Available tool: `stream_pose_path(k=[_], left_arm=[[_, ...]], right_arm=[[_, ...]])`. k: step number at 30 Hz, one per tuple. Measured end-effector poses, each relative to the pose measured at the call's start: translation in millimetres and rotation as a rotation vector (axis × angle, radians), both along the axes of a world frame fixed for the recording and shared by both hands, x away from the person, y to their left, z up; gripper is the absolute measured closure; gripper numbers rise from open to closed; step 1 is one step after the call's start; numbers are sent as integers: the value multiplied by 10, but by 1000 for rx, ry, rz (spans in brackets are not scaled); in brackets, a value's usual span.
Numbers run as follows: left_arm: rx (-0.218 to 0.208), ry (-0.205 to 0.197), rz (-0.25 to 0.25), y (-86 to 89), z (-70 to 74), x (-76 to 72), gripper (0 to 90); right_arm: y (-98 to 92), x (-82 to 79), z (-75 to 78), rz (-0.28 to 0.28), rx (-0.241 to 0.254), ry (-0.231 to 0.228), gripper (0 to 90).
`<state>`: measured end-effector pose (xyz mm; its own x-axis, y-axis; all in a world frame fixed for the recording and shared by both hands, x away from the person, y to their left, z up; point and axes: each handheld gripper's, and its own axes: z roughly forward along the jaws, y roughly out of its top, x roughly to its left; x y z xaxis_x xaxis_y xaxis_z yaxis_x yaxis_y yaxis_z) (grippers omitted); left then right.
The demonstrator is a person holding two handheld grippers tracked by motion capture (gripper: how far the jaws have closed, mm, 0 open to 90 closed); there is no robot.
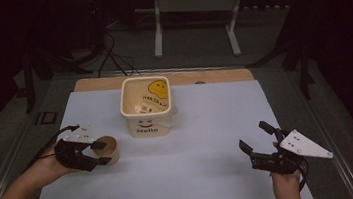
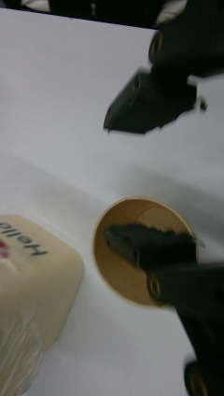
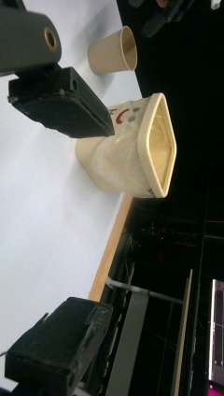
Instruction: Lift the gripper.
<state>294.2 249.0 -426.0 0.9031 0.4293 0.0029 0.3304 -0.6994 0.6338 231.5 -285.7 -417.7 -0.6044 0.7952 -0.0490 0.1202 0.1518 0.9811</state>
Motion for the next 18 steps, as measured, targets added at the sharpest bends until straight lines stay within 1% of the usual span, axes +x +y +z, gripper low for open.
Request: stream_pose_path(k=[2,6,10,12,13,14,15,17,18], left_arm=[[30,2,-8,-25,-34,19,505],[79,0,5,-59,-95,70,562],[122,21,-1,-95,-167,111,591],[142,31,-10,-110,-203,128,638],[154,29,-13,-117,-218,134,663],[154,36,-14,-125,-233,138,725],[164,41,-22,-130,-244,147,725],[181,37,-30,-143,-264,153,771],[187,43,-33,-149,-274,161,785]], right_arm=[[1,-2,1,1,0,1,125],[10,-3,-1,4,-6,-1,126],[13,-3,-1,5,-6,1,126],[10,-2,-1,4,-8,0,126],[8,0,-2,6,-8,1,126],[6,3,-4,5,-7,3,127],[6,3,-4,5,-7,3,127],[8,3,-5,7,-8,5,127],[10,2,-5,6,-8,6,127]])
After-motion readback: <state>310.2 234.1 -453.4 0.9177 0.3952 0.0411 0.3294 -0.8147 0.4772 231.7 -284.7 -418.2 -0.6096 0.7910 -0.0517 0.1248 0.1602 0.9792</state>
